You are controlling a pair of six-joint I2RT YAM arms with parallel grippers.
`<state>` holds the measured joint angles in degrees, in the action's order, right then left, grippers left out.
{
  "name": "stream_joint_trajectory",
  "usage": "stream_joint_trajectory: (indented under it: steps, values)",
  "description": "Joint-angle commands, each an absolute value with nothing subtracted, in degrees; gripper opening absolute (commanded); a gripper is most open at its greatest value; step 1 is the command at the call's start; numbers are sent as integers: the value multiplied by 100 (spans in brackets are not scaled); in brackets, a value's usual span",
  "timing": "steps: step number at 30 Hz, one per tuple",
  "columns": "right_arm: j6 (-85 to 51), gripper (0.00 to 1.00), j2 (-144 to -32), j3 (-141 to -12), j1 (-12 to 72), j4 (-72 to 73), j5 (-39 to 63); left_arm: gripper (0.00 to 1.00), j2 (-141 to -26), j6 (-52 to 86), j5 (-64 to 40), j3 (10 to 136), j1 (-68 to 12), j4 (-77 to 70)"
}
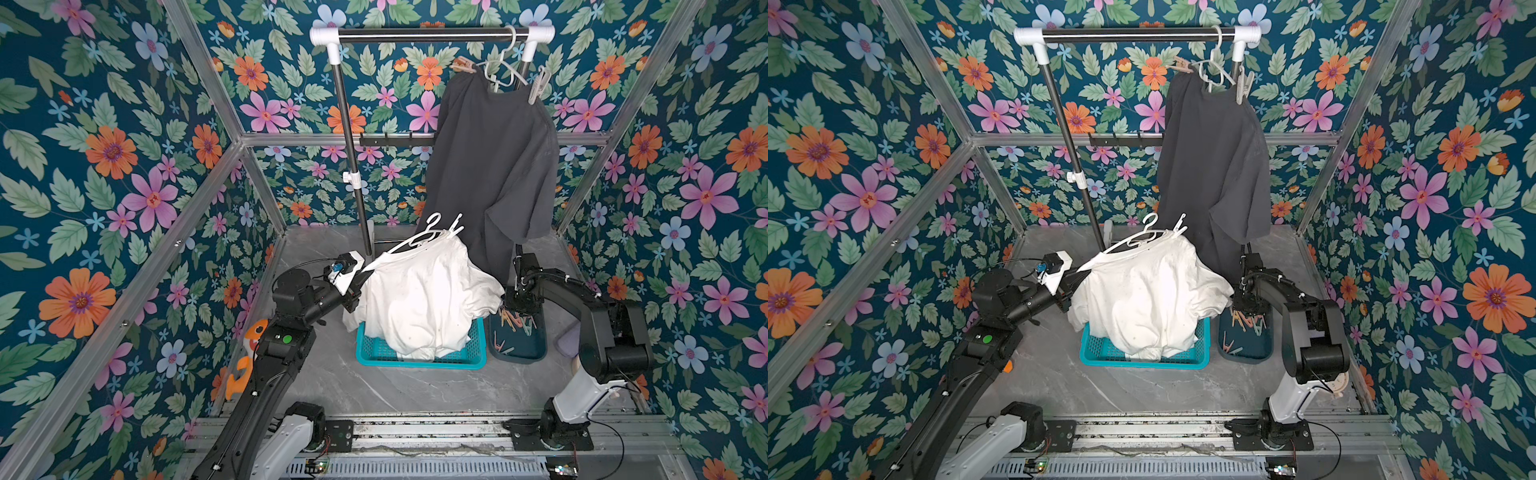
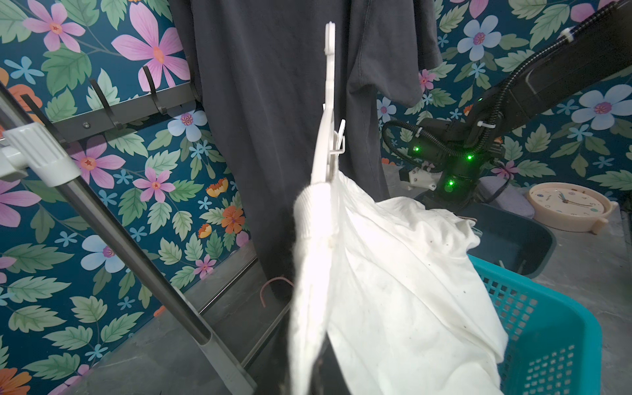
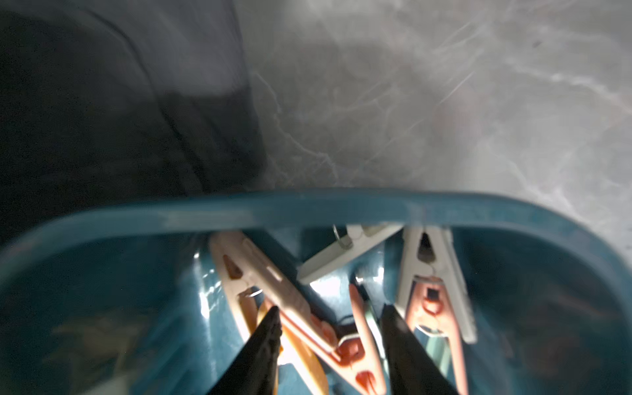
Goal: Use clothespins to secure the t-shirt on both sides of the hanger
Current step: Pick up the clothespin from the storage box.
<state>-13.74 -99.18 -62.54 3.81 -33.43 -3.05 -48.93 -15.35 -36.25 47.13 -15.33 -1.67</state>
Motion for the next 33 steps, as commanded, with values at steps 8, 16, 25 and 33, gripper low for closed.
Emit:
stream_joint_trajectory:
  steps: [8, 16, 25, 33]
  values:
    - [-1359, 49, -9919, -6076, 527, -3343, -290, 0, -4851, -1521, -3652, 4729, -1527, -560]
    - [-1507, 50, -9692, -6019, 527, -3411, -439, 0, -4843, -1521, -3651, 4746, -1529, -556]
    - [-1727, 51, -9080, -5896, 562, -3665, -159, 0, -4834, -1529, -3657, 4755, -1528, -545]
    - [-1838, 51, -8674, -5636, 826, -3945, -117, 0, -4808, -1513, -3676, 4729, -1517, -571]
